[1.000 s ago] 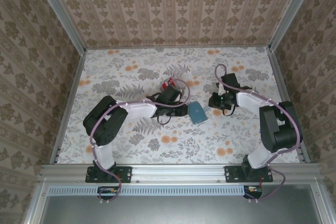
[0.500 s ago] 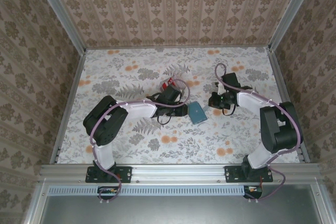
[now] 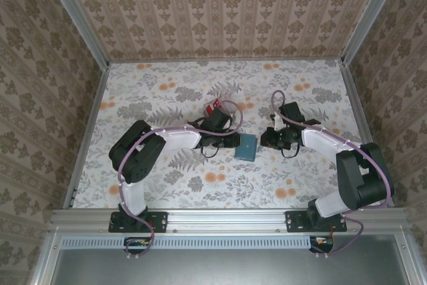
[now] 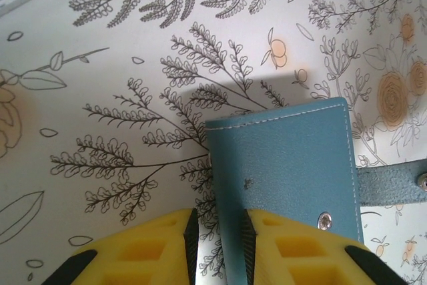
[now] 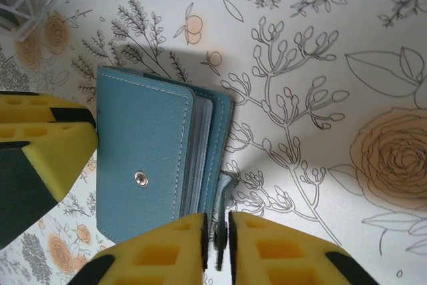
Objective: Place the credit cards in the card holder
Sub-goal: Rotate the card holder at the center of the table, then close the button on the card holder.
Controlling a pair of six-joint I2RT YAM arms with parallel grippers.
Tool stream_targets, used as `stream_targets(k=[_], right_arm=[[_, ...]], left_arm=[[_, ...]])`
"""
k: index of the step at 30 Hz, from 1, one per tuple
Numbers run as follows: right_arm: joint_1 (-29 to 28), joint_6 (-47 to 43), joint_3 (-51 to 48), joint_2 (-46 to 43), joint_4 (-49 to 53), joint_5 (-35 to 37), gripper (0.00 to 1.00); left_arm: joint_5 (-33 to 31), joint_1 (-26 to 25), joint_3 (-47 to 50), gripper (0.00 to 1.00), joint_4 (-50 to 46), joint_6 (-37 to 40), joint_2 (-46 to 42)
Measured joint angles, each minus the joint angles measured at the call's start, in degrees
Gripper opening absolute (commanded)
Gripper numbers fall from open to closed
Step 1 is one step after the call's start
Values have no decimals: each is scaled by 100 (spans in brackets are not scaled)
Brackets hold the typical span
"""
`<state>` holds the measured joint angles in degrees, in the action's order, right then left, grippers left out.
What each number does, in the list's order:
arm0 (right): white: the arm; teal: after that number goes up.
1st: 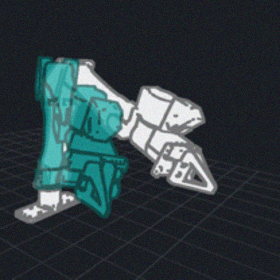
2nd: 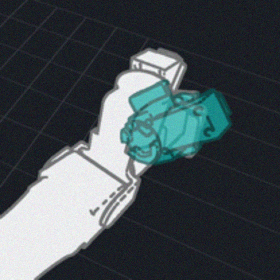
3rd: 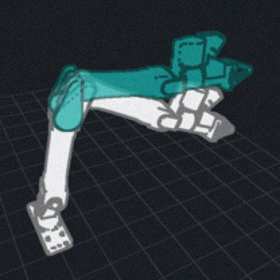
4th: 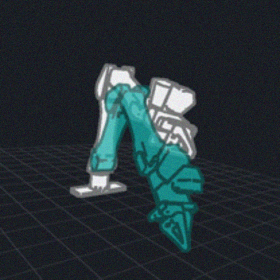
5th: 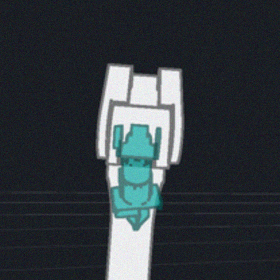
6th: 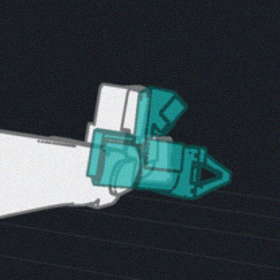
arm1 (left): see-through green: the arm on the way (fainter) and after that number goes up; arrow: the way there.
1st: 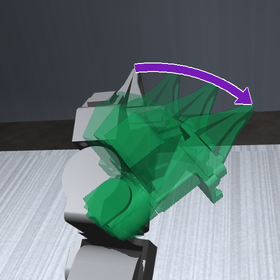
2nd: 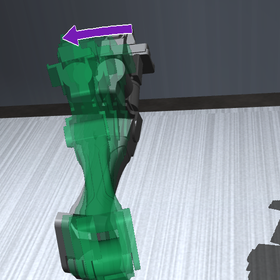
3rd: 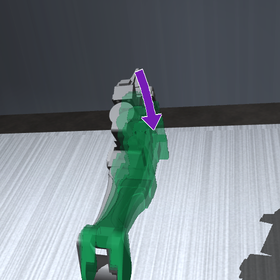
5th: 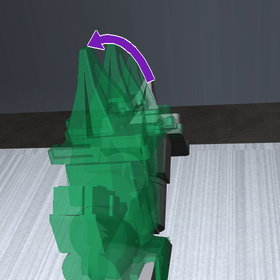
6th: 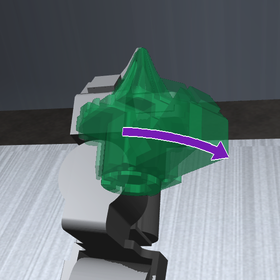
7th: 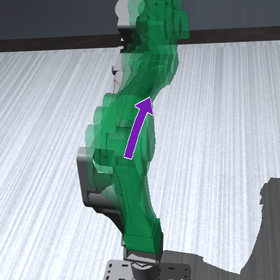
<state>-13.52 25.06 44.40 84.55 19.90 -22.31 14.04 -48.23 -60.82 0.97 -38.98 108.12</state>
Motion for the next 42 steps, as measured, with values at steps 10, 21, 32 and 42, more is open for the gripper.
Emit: stream_targets(k=[10, 21, 32, 42], right_arm=[[11, 0, 0, -131, 337, 96, 21], [13, -4, 0, -339, 566, 129, 16], [13, -28, 39, -101, 544, 122, 7], [7, -87, 98, -101, 546, -48, 0]], left_arm=[[9, 2, -2, 26, 0, 0, 0], [11, 2, -2, 26, 0, 0, 0], [9, 2, 9, 26, 22, 0, 0], [13, 2, 9, 26, 24, 0, 0]])
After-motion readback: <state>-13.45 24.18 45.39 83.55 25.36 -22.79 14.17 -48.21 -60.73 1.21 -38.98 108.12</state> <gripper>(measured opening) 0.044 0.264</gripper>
